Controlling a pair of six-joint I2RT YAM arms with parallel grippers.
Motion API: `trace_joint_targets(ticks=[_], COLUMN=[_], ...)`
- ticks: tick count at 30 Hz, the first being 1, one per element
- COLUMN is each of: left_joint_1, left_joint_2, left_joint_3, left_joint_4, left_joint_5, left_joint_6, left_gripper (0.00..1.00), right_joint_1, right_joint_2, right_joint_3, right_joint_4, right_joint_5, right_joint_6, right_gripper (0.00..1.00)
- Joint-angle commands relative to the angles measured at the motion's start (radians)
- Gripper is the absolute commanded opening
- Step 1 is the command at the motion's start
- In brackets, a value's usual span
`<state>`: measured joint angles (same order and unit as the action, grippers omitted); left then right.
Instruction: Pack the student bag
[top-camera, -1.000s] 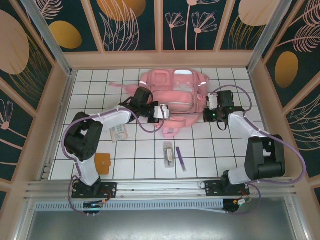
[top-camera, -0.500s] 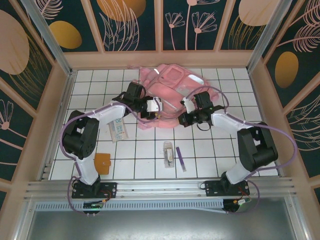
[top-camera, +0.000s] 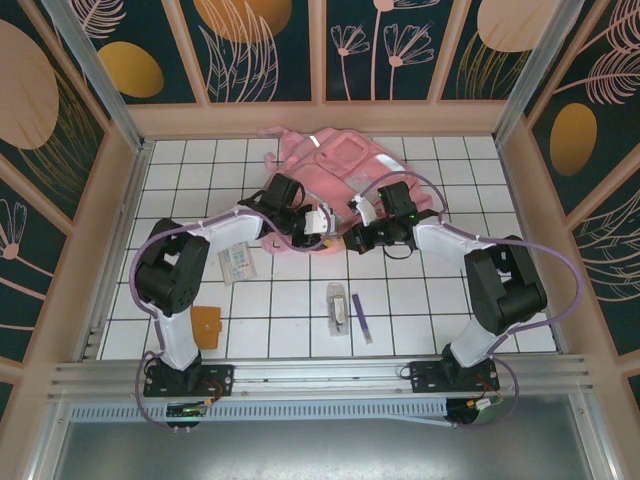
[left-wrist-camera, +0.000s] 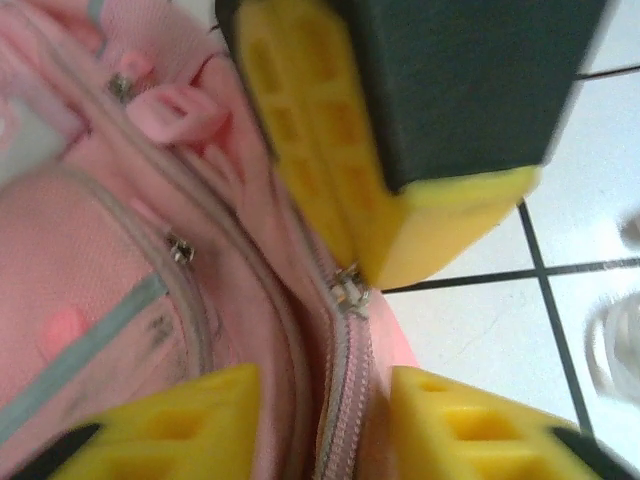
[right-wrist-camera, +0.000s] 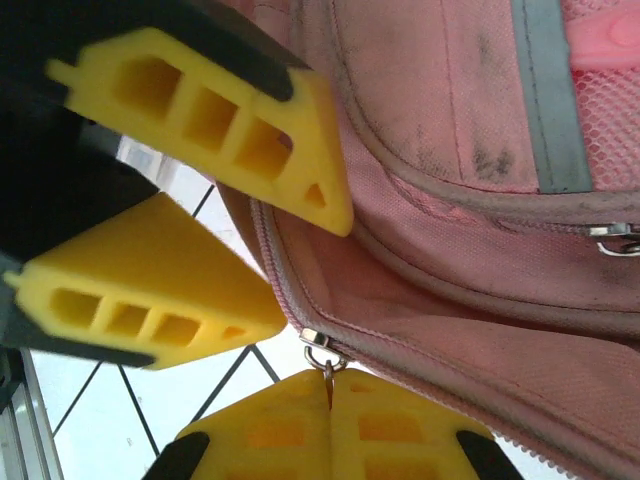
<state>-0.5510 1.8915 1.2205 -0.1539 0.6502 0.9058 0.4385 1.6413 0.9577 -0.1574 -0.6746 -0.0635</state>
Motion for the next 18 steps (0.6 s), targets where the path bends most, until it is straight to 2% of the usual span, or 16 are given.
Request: trace_joint_targets(ticks=[1,2,10,15,18], left_joint_1=[0.002,0.003,0.002,0.002,0.003], left_joint_2=[0.007,0.002,-0.054,-0.052,-0.037], left_joint_3=[0.013,0.01,-0.052,-0.052,-0.035], left_joint_4=[0.056,0.059,0.057,0.02,-0.038], left_joint_5=[-0.034,-0.024,0.103,0.155,0.197], left_joint_6=[-0.022,-0.009,0.12,0.186,0.252], left_gripper=[0.04,0.0,0.0,0.0,0.0], right_joint_1=[0.002,-0.006,-0.135,-0.198,-0.211], right_joint_2=[-0.009,-0.006,0.012,0.048,0.094], right_joint_3=[-0.008,-0.013,-0.054,-0.083,-0.062], right_joint_4=[0.031,0.019,-0.059,0.057,0.101], right_joint_5=[0.005,0.041,0.588,0.742,0.758], right_joint_6=[0.019,0.031,0.201,0.274,0.275], right_gripper=[0.0,0.0,0.0,0.0,0.0])
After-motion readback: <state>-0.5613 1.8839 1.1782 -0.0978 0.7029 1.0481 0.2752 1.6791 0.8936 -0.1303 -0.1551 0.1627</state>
